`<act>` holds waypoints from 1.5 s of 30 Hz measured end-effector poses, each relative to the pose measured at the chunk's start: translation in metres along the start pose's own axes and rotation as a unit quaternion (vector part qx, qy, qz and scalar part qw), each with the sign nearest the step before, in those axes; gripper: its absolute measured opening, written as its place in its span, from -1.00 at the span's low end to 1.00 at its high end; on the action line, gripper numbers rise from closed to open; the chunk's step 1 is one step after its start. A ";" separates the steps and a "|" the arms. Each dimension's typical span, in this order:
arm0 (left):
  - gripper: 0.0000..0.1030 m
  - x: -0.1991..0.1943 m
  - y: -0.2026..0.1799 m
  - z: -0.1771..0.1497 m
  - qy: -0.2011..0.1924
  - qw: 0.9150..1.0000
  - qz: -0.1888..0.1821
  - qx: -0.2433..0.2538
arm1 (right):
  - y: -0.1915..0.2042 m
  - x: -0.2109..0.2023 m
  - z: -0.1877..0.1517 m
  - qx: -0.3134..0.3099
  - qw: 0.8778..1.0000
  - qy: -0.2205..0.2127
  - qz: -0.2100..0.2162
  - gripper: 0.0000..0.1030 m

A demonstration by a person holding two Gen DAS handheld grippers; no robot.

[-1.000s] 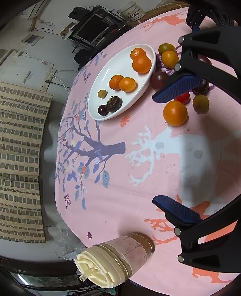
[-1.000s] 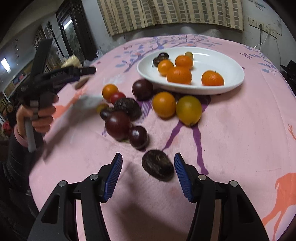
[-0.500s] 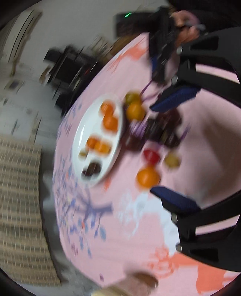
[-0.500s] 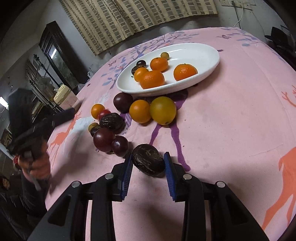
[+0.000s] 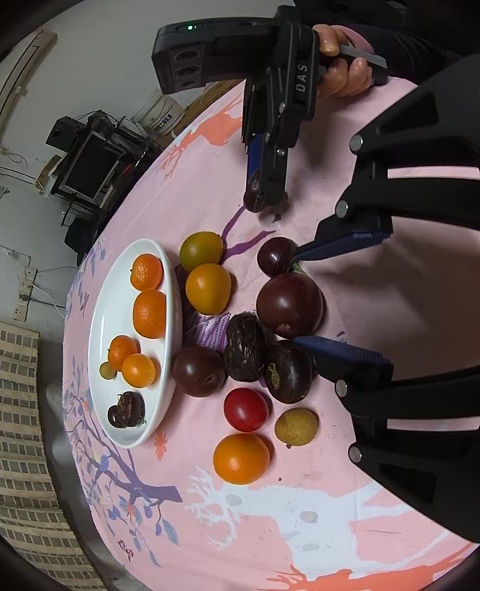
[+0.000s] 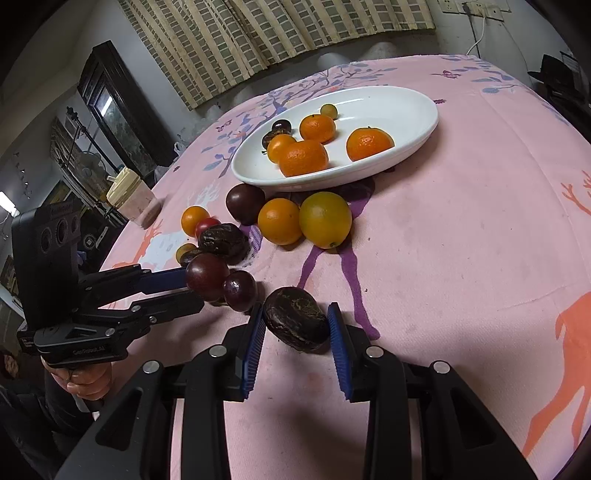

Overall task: Organize fruits
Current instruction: 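Grasp a dark plum with the left tool while the right tool grasps a passion fruit, then place the plum on the plate with the left tool while the right tool places the passion fruit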

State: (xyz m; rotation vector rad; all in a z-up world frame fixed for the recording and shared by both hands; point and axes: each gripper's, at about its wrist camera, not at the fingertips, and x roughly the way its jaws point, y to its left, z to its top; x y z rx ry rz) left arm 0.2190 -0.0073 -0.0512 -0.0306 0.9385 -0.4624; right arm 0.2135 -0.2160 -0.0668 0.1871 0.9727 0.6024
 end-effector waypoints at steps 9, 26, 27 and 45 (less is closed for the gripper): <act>-0.19 0.017 0.000 0.018 0.008 1.000 0.024 -0.007 | 0.001 -0.001 -0.001 -0.002 1.000 -0.001 0.001 -0.32; -0.25 -0.003 0.000 0.010 -0.022 1.000 0.015 -0.012 | 0.002 -0.005 -0.002 -0.001 1.000 -0.010 0.008 -0.33; -0.25 -0.011 0.003 0.010 -0.031 0.999 0.005 -0.016 | 0.002 -0.007 -0.001 -0.003 1.000 -0.016 0.013 -0.33; -0.25 0.029 0.062 0.158 -0.073 0.994 0.061 -0.058 | -0.013 0.040 0.142 0.005 0.987 -0.130 -0.093 -0.32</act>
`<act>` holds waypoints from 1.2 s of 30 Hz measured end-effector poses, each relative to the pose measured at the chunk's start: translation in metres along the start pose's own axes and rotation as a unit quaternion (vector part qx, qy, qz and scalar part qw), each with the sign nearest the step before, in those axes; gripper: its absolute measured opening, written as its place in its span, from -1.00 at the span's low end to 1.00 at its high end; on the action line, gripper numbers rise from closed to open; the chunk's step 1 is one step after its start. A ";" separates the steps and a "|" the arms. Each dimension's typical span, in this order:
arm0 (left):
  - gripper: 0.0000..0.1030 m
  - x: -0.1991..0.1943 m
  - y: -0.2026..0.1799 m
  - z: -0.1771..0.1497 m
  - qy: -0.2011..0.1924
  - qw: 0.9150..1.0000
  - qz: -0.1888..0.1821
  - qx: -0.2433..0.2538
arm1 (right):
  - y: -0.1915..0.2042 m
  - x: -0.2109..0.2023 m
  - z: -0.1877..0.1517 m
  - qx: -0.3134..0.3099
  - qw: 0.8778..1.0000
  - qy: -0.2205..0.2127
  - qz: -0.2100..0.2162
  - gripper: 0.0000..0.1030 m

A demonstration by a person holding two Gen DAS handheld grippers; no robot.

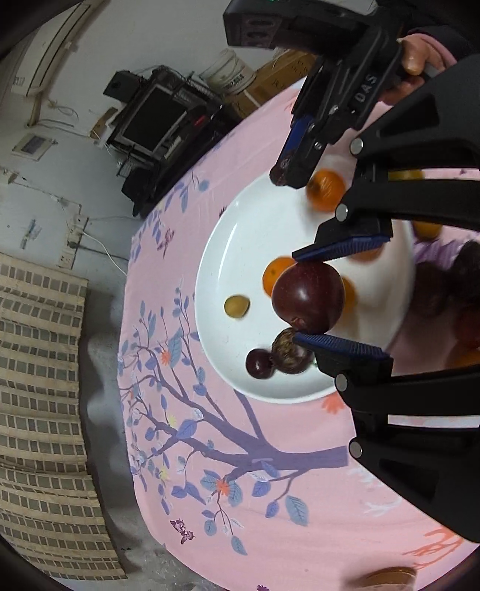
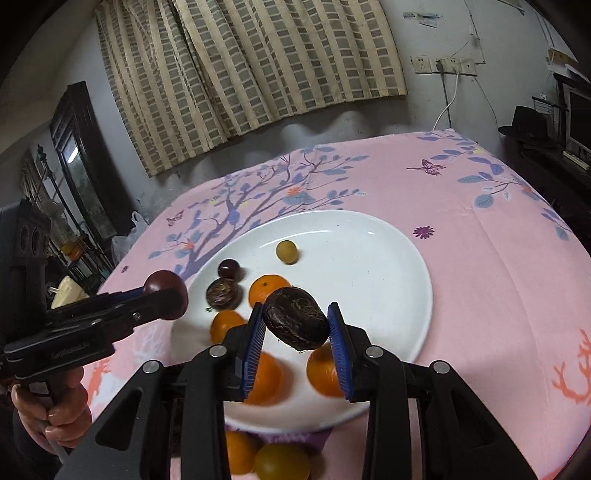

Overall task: Organize fruits
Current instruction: 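Place the plum on the plate with the left tool while the right tool places the passion fruit, then move the left tool toward a dark cherry while the right tool approaches a yellow tomato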

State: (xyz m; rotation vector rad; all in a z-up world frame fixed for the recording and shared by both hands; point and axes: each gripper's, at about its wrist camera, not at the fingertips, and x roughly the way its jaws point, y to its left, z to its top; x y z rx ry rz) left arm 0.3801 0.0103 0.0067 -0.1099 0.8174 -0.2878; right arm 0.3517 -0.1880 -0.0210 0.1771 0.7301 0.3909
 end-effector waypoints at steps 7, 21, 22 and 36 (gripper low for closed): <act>0.35 0.019 0.014 0.005 0.021 0.999 0.025 -0.028 | -0.007 0.007 -0.001 -0.004 1.000 0.010 0.004 0.22; 0.90 -0.080 0.058 -0.068 -0.063 0.991 0.102 -0.067 | 0.003 -0.044 -0.040 0.004 0.999 0.007 0.033 0.30; 0.90 -0.081 0.064 -0.076 -0.059 0.989 0.111 -0.071 | 0.003 -0.046 -0.044 0.000 1.000 0.009 0.029 0.31; 0.90 -0.091 0.078 -0.098 -0.047 0.988 0.113 -0.094 | 0.008 -0.037 -0.078 -0.056 0.994 0.090 -0.011 0.14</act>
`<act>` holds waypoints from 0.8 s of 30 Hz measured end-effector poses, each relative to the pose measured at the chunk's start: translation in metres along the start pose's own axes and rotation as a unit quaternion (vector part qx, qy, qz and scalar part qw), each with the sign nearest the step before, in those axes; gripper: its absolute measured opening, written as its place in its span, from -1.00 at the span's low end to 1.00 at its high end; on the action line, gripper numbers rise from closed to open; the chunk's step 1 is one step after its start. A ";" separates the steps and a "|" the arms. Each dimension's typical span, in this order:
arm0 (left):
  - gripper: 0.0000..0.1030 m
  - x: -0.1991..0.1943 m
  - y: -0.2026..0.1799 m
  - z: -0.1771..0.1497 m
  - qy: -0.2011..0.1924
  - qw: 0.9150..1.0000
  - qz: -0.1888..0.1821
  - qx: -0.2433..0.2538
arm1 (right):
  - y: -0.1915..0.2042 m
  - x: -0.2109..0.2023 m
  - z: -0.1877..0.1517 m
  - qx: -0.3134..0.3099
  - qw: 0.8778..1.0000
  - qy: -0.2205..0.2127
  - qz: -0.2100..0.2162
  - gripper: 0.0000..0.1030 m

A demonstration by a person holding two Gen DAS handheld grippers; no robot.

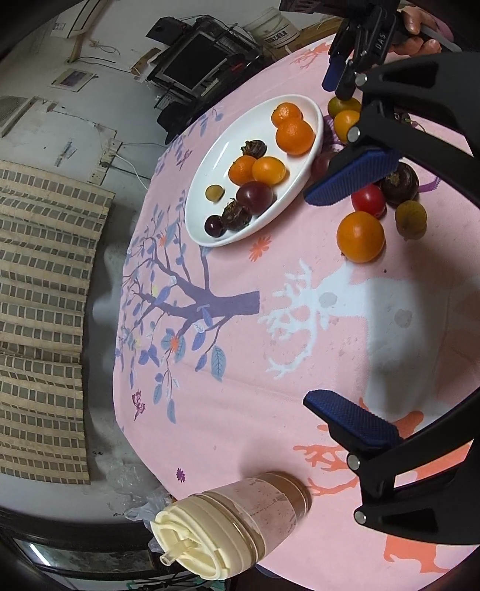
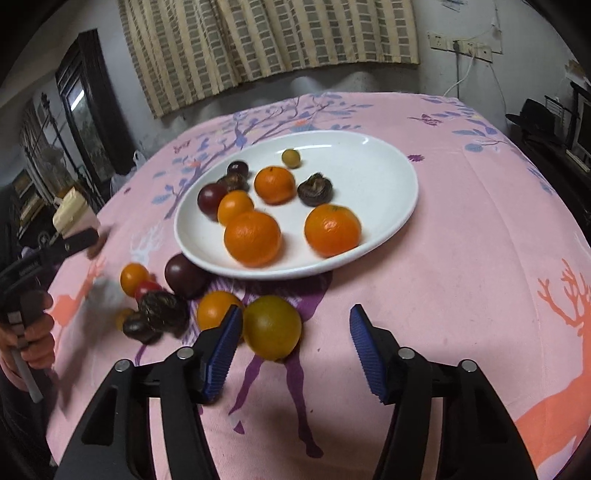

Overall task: Organize fruits
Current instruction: 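Move the left tool toward a dark cherry while the right tool approaches a yellow tomato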

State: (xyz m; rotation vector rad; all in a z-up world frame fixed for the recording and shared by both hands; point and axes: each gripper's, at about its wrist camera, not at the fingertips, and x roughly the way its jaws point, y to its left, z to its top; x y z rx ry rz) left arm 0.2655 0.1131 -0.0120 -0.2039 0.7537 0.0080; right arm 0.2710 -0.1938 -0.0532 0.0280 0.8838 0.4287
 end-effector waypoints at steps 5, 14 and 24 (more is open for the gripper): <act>0.90 0.000 0.000 0.000 0.001 1.000 -0.003 -0.005 | 0.013 0.005 -0.004 -0.035 0.999 0.013 -0.001 0.04; 0.90 -0.002 -0.003 -0.001 0.003 1.000 -0.008 -0.001 | 0.016 0.008 -0.005 -0.044 0.999 0.022 0.001 -0.23; 0.90 -0.006 -0.013 -0.003 0.000 1.000 -0.020 0.019 | 0.020 0.012 -0.003 -0.061 0.998 0.009 -0.015 -0.26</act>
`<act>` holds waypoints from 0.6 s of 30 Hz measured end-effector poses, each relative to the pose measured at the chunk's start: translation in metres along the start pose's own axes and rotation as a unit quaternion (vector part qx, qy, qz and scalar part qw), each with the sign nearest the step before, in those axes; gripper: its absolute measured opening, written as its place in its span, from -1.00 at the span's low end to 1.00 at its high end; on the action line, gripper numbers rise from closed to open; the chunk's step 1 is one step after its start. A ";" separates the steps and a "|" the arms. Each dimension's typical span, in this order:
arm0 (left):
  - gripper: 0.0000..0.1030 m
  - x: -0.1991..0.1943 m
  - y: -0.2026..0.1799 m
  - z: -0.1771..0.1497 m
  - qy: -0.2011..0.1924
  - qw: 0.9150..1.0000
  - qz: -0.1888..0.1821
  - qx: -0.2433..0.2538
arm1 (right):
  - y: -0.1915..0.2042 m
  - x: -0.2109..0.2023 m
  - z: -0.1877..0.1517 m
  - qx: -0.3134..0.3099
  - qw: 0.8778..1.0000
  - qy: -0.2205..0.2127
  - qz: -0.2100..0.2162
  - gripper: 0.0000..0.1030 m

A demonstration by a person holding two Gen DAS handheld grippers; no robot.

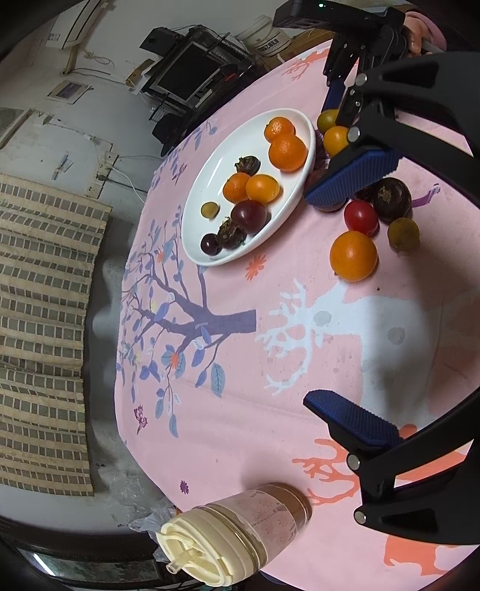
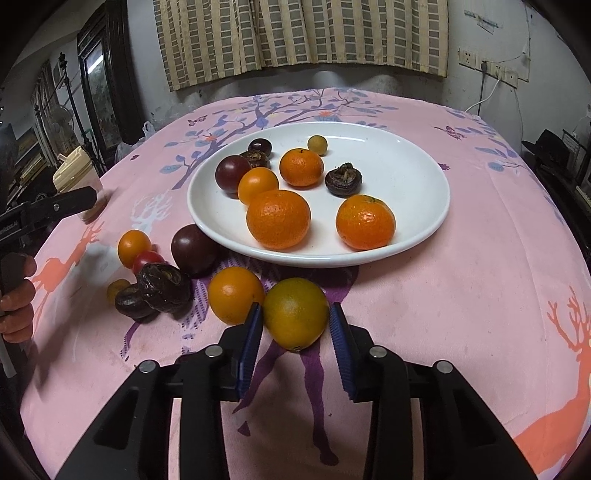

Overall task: Organize fruits
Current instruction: 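Move the left tool toward a dark cherry while the right tool approaches a yellow tomato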

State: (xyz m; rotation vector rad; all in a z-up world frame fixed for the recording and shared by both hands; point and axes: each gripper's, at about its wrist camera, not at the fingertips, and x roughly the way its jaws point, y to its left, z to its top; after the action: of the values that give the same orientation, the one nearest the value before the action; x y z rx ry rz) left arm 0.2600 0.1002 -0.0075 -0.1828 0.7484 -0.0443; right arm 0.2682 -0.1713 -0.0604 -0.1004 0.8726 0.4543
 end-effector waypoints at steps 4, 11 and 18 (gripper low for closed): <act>0.90 -0.003 -0.010 -0.002 -0.007 1.000 -0.004 0.022 | 0.004 0.003 0.001 -0.009 1.000 -0.003 -0.008 -0.27; 0.90 -0.022 -0.055 -0.018 -0.026 0.989 -0.083 0.117 | -0.008 -0.007 0.003 0.021 1.000 -0.012 0.004 -0.29; 0.40 -0.011 -0.124 -0.058 0.033 0.963 -0.153 0.221 | -0.017 -0.019 0.005 0.046 0.998 -0.033 0.012 -0.29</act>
State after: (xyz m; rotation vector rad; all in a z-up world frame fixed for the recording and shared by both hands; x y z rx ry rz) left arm 0.2156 -0.0295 -0.0190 0.1333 0.7526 -0.5096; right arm 0.2685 -0.1919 -0.0439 0.0107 0.8299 0.4373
